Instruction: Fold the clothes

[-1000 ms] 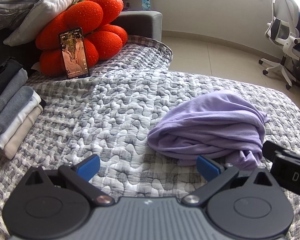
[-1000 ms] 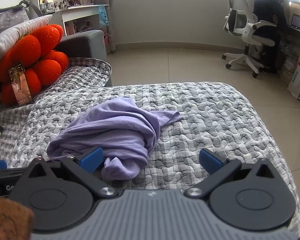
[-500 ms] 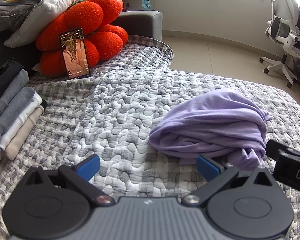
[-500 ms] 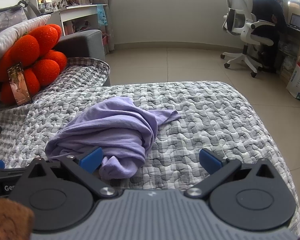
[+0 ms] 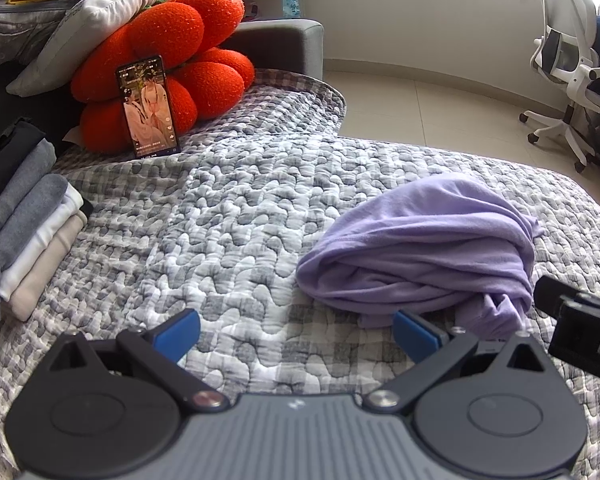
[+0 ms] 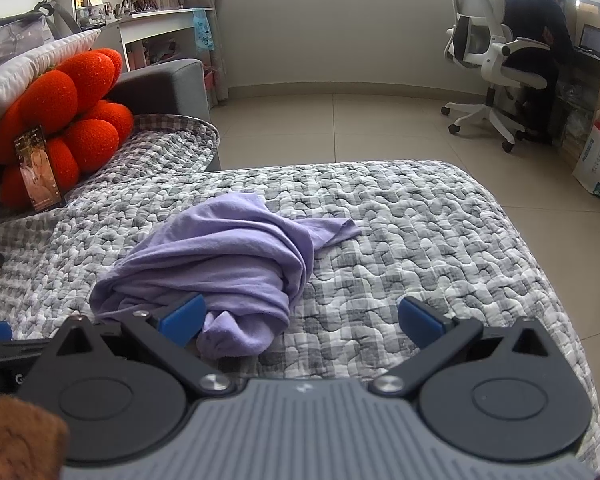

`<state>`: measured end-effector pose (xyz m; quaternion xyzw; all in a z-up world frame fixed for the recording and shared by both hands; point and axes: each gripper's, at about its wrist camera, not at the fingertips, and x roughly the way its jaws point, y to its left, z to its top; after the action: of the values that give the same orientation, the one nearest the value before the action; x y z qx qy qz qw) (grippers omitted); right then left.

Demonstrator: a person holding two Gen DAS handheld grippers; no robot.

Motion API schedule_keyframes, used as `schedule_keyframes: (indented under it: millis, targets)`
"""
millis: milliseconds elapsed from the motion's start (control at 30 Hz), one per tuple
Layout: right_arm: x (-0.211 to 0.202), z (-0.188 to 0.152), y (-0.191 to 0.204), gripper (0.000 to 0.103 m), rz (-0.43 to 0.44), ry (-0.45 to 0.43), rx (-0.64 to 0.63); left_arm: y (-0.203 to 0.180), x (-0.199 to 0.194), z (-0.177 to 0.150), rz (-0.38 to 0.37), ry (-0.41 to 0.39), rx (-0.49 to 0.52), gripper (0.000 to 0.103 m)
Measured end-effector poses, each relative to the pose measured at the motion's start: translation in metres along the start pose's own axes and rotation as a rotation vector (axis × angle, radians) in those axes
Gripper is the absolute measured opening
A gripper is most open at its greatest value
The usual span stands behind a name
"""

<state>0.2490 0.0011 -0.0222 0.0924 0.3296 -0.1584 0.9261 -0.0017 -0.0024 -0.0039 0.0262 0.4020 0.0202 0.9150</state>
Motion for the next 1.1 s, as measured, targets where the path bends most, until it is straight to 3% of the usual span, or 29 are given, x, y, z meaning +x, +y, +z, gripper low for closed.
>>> schedule_keyframes:
  millis: [733, 1100]
  targets:
    - [0.004, -0.001, 0.002, 0.103, 0.004, 0.012, 0.003, 0.002, 0.002, 0.0, 0.006, 0.0, -0.002, 0.103]
    - [0.023, 0.001, -0.003, 0.103, 0.05, 0.052, 0.021, 0.012, 0.032, 0.006, -0.015, -0.035, -0.024, 0.103]
